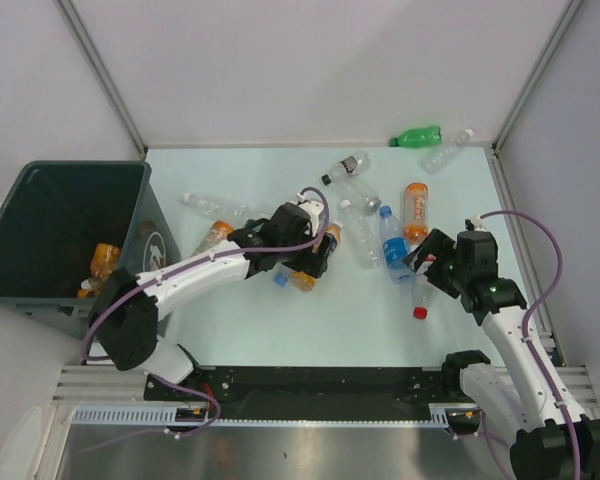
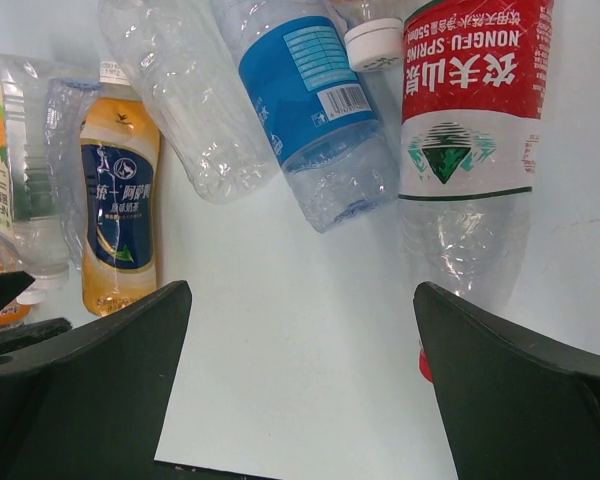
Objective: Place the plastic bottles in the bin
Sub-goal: Pick up the plastic bottle at the center of the board, then place the plastic bottle in the trash bin, then pick up the plastic bottle at the center of the board.
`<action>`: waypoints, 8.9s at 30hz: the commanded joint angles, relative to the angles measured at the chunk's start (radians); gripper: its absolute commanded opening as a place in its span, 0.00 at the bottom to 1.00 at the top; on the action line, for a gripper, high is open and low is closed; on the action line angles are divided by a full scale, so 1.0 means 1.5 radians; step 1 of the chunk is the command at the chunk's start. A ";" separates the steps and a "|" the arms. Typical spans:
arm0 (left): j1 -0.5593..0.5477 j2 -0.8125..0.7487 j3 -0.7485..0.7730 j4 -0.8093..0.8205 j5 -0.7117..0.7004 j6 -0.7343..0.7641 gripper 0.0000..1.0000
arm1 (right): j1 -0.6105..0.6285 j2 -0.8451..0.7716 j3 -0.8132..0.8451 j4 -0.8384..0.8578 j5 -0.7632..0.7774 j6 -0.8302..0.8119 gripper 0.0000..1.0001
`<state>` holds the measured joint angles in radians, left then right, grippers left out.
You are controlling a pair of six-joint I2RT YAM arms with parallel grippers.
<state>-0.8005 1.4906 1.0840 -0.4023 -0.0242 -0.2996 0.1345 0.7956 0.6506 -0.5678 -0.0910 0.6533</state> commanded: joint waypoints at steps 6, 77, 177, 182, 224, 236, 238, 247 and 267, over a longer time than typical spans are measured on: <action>-0.005 0.092 0.043 0.044 -0.036 -0.018 0.81 | -0.003 -0.018 0.008 -0.015 0.006 -0.013 1.00; -0.022 -0.247 0.242 -0.238 -0.486 -0.013 0.57 | -0.007 -0.075 0.007 -0.049 0.022 -0.008 1.00; 0.006 0.009 0.035 -0.003 -0.100 0.036 0.64 | -0.009 -0.046 0.007 -0.040 0.004 -0.003 1.00; 0.005 0.060 0.038 0.009 -0.142 0.034 0.59 | -0.009 -0.045 0.007 -0.041 0.004 -0.002 1.00; 0.004 0.134 0.080 -0.049 -0.238 -0.047 0.06 | -0.012 -0.061 0.007 -0.053 0.007 -0.007 1.00; 0.004 -0.043 0.168 -0.155 -0.339 -0.018 0.08 | -0.013 -0.069 0.007 -0.055 0.004 -0.004 1.00; 0.005 -0.064 0.182 -0.169 -0.368 -0.014 0.09 | -0.013 -0.069 0.007 -0.054 0.004 -0.003 1.00; 0.006 -0.172 0.223 -0.180 -0.594 0.048 0.15 | -0.013 -0.065 0.007 -0.051 0.004 -0.006 1.00; 0.270 -0.319 0.330 -0.179 -0.758 0.191 0.29 | -0.015 -0.053 0.008 -0.031 -0.008 -0.005 1.00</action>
<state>-0.4652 1.0340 1.5494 -0.7101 -1.0729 -0.0956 0.1177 0.7158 0.6506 -0.6449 -0.0925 0.6537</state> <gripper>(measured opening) 0.428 0.994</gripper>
